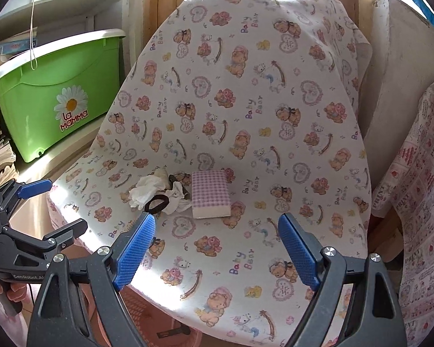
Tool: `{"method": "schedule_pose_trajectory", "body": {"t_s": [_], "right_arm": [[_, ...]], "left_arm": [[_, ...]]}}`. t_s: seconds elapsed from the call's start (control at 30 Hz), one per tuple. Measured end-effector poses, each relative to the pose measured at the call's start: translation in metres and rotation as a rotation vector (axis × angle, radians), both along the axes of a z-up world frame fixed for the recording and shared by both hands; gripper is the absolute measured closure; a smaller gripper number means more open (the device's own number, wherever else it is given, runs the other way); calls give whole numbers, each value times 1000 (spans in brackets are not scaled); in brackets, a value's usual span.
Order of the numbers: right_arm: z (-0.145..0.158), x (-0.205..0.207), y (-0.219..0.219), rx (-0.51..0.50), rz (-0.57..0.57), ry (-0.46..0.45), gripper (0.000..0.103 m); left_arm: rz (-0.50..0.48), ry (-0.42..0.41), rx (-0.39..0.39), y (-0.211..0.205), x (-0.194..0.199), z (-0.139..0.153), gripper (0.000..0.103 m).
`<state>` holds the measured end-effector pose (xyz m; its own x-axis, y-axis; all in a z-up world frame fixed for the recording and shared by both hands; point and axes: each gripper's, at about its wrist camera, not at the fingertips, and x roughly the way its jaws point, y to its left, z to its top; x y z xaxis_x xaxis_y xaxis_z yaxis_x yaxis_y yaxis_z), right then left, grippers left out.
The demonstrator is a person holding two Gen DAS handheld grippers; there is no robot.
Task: Collect trash
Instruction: 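Lower the left tool onto the beige beaded cord and close on it, then lift the beaded cord with the left tool while the right tool grasps the white tissue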
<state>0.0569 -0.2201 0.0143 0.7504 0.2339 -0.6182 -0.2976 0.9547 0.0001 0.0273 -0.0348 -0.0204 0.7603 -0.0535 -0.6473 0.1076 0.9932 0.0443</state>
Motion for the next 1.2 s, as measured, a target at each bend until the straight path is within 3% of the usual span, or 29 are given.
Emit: {"method": "schedule_pose_trajectory", "body": {"t_s": [0.13,0.27,0.43,0.57,0.67,0.73,0.93,1.1,1.2], "right_arm": [[-10,6,2,22,-15,36,18],[-15,5,7,2,-24,28,18],[-21,12,9,38,-4,81,23],[-21,16,7,84,-13,91,25],[-20,18,6,99,-23,92,27],[-20,20,6,107,-32,93,28],[-18,22,2,131,-73,79,29],[-18,20,1,144,-87,76,29],[-18,20,1,152,-92,73,29]], "left_arm": [[-44,10,-10,-6,16,0,21],[-110,57,-44,-19,25,-11,26],[-149,120,-43,-38,25,-31,43],[-127,145,-19,-44,31,-44,53],[-126,153,-65,-40,33,-46,68],[-135,163,-87,-38,34,-45,96],[-101,175,-173,-22,31,-39,98],[-76,148,-179,-14,14,-18,98],[-87,89,-166,-13,0,0,99]]}}
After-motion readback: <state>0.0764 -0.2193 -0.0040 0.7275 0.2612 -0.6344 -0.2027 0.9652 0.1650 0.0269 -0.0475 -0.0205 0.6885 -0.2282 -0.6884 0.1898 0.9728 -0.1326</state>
